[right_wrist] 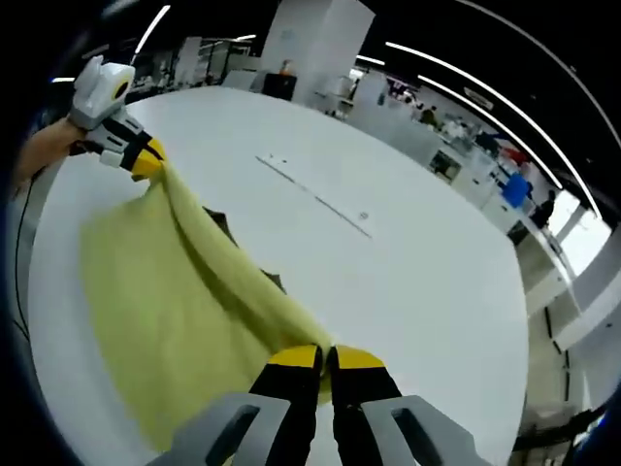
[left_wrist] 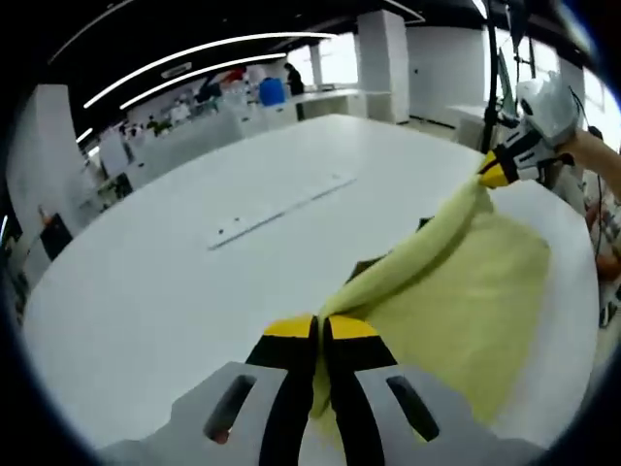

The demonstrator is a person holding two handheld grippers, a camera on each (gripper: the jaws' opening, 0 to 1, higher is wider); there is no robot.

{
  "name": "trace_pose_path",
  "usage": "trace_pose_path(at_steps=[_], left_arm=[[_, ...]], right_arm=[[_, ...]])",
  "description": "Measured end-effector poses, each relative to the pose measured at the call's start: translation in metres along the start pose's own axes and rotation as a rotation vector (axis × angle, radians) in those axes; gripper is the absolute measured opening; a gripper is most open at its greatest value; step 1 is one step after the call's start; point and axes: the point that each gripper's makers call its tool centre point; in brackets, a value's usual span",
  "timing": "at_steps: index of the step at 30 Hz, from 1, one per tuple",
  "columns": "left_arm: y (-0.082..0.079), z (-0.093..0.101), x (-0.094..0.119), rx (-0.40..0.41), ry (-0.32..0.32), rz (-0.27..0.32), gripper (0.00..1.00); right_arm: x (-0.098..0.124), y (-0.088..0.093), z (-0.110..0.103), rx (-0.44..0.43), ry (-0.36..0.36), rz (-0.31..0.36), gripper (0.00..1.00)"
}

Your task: Fold the garment on the visible template until the final outline fits inside the template.

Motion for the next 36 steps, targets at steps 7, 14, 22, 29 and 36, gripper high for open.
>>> trace_pose_path(at_steps=[7,14,22,29,36], left_arm=[[0.011,-0.004,-0.017,0.006,0.01,-0.027,0.01],[0.023,-0.005,-0.026,-0.02,0.015,-0.051,0.02],[0.036,-0.017,-0.017,0.021,0.004,-0.079,0.09],[0.041,-0.016,-0.008,-0.067,0.044,-0.056,0.21],[0.047,-0.012,-0.005,-0.12,0.055,-0.068,0.21]], right_arm=[[-0.018,0.01,-0.001,0.009,-0.027,-0.031,0.0],[-0.032,0.021,0.001,-0.042,-0.068,-0.05,0.01],[-0.025,0.025,0.004,-0.042,-0.073,-0.063,0.12],[-0.025,0.032,-0.003,0.092,-0.116,-0.067,0.24],[-0.032,0.033,0.003,0.155,-0.087,-0.058,0.14]])
Point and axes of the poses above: the point that each gripper's makers call its tool centre point, and the gripper's own axes: x roughly backward along the fingers, z roughly to its right, y roughly out of its underside
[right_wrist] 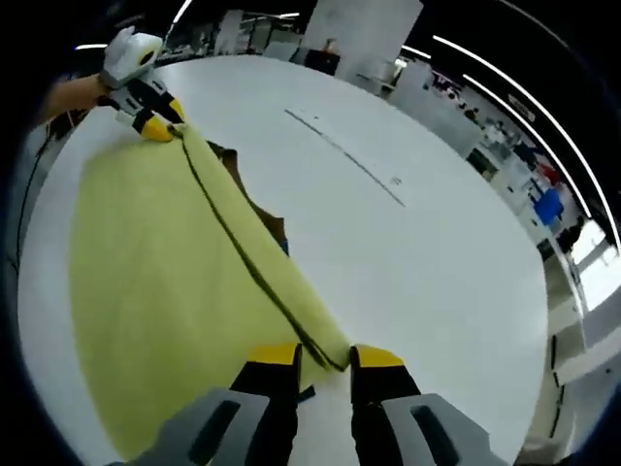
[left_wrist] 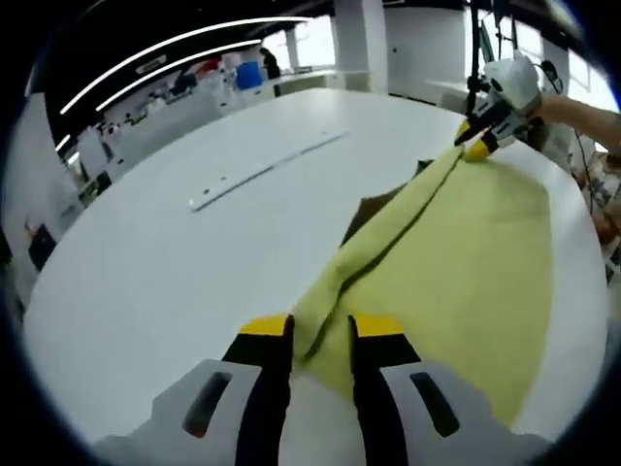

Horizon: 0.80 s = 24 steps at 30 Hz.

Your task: Fold the garment on the visible template until the final outline fits inside the template.

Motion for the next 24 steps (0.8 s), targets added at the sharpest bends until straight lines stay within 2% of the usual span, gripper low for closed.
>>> trace_pose_path(at_steps=[4,6,8,10,11,12,13,14,16,17,18,19,20,21,22,24], left_arm=[[0.001,-0.011,0.0,-0.151,-0.08,-0.045,0.15],[0.0,-0.011,-0.002,-0.154,-0.085,-0.037,0.1],[-0.002,-0.017,-0.002,-0.161,-0.115,-0.028,0.0],[-0.007,-0.024,-0.001,-0.157,-0.15,-0.001,0.0],[-0.01,-0.028,0.0,-0.126,-0.162,0.023,0.0],[-0.011,-0.029,0.0,-0.089,-0.166,0.033,0.0],[-0.011,-0.029,-0.001,-0.057,-0.16,0.035,0.0],[-0.011,-0.031,-0.002,-0.027,-0.167,0.039,0.0],[-0.012,-0.036,-0.003,0.048,-0.199,0.055,0.01],[-0.012,-0.037,-0.003,0.102,-0.203,0.064,0.02],[-0.014,-0.036,-0.005,0.205,-0.197,0.09,0.01],[-0.016,-0.035,-0.005,0.275,-0.188,0.116,0.02],[-0.016,-0.038,-0.004,0.385,-0.192,0.143,0.03],[-0.016,-0.039,-0.004,0.427,-0.193,0.154,0.04],[-0.017,-0.042,-0.002,0.446,-0.198,0.171,0.06],[-0.016,-0.045,0.001,0.468,-0.206,0.178,0.07]], right_arm=[[-0.002,0.003,0.004,0.043,0.031,-0.019,0.05],[-0.002,0.002,0.004,0.036,0.034,-0.011,0.03],[-0.002,0.0,0.007,0.012,0.042,0.004,0.0],[0.0,-0.004,0.011,-0.046,0.052,0.025,0.0],[0.0,-0.006,0.013,-0.08,0.062,0.036,0.0],[0.001,-0.009,0.015,-0.156,0.061,0.059,0.0],[0.001,-0.011,0.015,-0.183,0.056,0.073,0.0],[0.001,-0.015,0.017,-0.248,0.054,0.104,0.0],[0.001,-0.013,0.024,-0.337,0.079,0.105,0.0],[0.0,-0.014,0.025,-0.377,0.082,0.113,0.0],[0.0,-0.016,0.026,-0.485,0.086,0.132,0.0],[0.0,-0.017,0.027,-0.564,0.088,0.145,0.0],[-0.001,-0.018,0.027,-0.626,0.076,0.153,0.0],[-0.001,-0.017,0.026,-0.692,0.062,0.157,0.0],[0.0,-0.014,0.029,-0.726,0.075,0.151,0.0],[0.001,-0.012,0.032,-0.686,0.099,0.141,0.03]])
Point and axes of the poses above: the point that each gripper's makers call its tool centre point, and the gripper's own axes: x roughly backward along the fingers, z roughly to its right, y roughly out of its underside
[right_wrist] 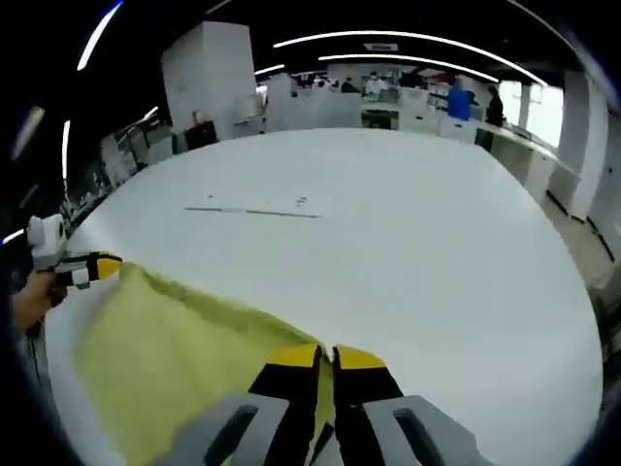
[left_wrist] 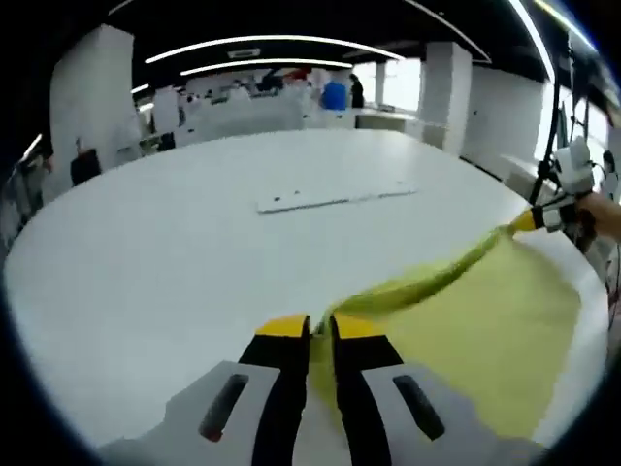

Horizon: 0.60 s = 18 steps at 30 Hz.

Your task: Fold the garment on the visible template until the final outline fits inside the template.

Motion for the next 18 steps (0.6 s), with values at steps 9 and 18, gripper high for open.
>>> trace_pose_path(at_steps=[9,18], left_arm=[[-0.003,0.002,0.017,-0.011,0.023,0.02,0.24],[0.008,0.025,0.047,-0.104,0.123,-0.004,0.52]], right_arm=[[0.015,0.007,-0.012,0.034,-0.05,-0.041,0.35],[0.046,0.013,-0.037,0.044,-0.151,-0.061,0.55]])
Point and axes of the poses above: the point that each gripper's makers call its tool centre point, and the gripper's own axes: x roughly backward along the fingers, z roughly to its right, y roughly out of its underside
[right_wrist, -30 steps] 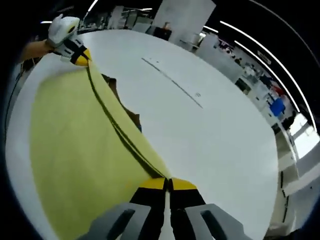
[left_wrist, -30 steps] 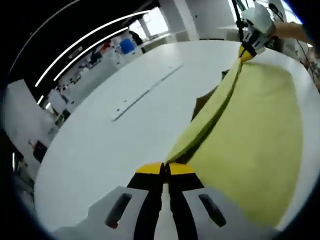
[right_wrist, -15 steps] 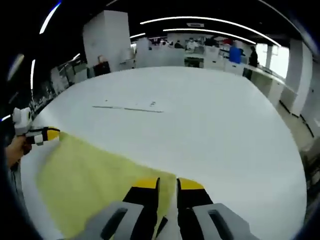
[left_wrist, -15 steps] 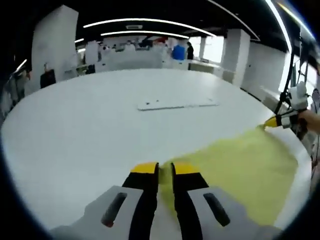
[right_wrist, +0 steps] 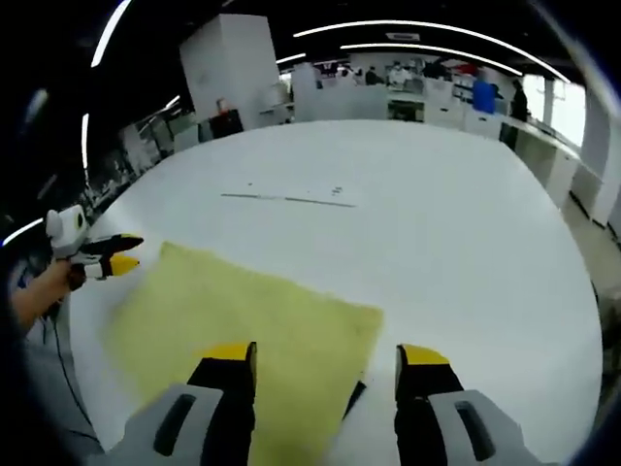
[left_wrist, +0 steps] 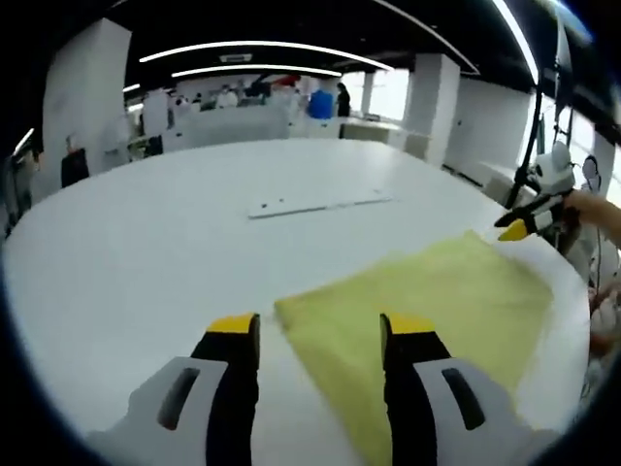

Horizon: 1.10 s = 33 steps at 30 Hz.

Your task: Fold the garment on the visible template until the final outline fits inside the template.

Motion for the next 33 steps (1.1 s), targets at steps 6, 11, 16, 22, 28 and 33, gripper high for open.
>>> trace_pose_path(at_steps=[6,11,16,22,28,33], left_arm=[[0.01,0.014,0.024,0.011,0.062,-0.006,0.61],[0.018,0.024,0.041,0.025,0.098,0.005,0.64],[0.026,0.03,0.054,0.022,0.117,0.006,0.65],[0.044,0.039,0.07,0.021,0.144,-0.026,0.61],[0.057,0.045,0.081,0.007,0.162,-0.056,0.55],[0.066,0.045,0.085,0.02,0.156,-0.051,0.48]], right_arm=[[0.021,0.01,-0.014,0.025,-0.04,-0.008,0.56],[0.036,0.023,-0.023,0.052,-0.049,-0.02,0.54],[0.051,0.038,-0.032,0.084,-0.056,-0.021,0.48],[0.066,0.056,-0.041,0.097,-0.071,-0.026,0.49],[0.074,0.078,-0.047,0.119,-0.079,-0.059,0.47],[0.08,0.095,-0.05,0.112,-0.083,-0.079,0.42]])
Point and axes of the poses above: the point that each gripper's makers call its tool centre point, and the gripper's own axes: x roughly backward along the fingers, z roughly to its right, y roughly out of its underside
